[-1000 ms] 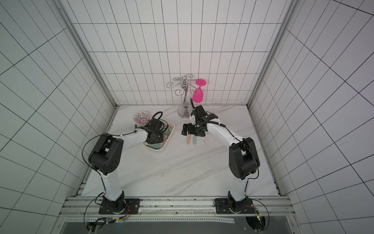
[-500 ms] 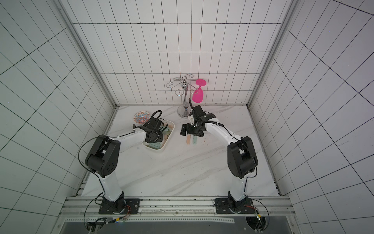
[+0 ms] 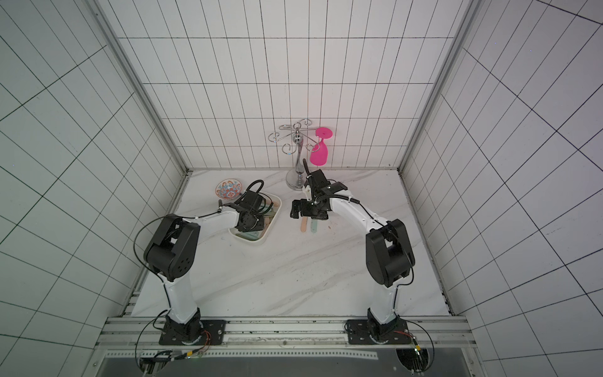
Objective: Take the fruit knife out of the storage box
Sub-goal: Pick up the fruit knife from the storage box.
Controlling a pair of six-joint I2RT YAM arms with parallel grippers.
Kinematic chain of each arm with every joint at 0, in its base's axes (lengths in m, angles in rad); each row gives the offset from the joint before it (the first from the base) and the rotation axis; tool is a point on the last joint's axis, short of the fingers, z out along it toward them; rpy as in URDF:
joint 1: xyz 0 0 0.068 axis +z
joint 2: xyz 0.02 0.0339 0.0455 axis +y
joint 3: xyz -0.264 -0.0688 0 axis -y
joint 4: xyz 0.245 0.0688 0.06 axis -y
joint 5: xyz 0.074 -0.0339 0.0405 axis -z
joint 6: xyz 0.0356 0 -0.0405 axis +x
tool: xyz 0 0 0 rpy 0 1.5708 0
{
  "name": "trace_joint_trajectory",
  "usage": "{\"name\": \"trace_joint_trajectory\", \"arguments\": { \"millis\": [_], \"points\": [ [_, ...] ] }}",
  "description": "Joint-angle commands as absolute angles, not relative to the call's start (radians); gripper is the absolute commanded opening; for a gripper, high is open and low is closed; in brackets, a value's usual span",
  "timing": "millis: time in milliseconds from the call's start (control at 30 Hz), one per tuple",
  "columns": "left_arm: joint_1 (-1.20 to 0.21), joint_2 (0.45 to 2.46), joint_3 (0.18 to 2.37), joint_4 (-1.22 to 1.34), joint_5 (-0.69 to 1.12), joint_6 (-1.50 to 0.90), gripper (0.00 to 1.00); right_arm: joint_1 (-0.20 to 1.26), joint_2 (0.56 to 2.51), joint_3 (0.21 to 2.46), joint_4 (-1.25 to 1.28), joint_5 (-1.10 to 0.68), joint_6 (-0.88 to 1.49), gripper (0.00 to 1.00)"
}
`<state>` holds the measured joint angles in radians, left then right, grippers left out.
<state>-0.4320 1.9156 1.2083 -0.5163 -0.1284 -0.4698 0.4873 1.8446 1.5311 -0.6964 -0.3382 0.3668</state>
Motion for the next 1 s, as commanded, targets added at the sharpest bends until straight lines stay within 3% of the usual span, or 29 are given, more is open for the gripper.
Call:
{"name": "trace_joint_trajectory", "arguments": {
  "millis": [0, 433, 967],
  "points": [
    [-0.437, 1.954, 1.213, -0.540, -0.135, -0.447, 0.43, 0.498, 1.858, 1.583, -0.722, -0.320, 0.376, 0.98],
    [-0.437, 1.934, 1.197, -0.551, -0.134, -0.445, 0.23, 0.503, 1.866, 1.597, -0.722, -0.331, 0.367, 0.99],
    [-0.437, 1.798, 1.201, -0.552, -0.119, -0.431, 0.15, 0.503, 1.865, 1.630, -0.722, -0.395, 0.366, 0.99]
  ]
}}
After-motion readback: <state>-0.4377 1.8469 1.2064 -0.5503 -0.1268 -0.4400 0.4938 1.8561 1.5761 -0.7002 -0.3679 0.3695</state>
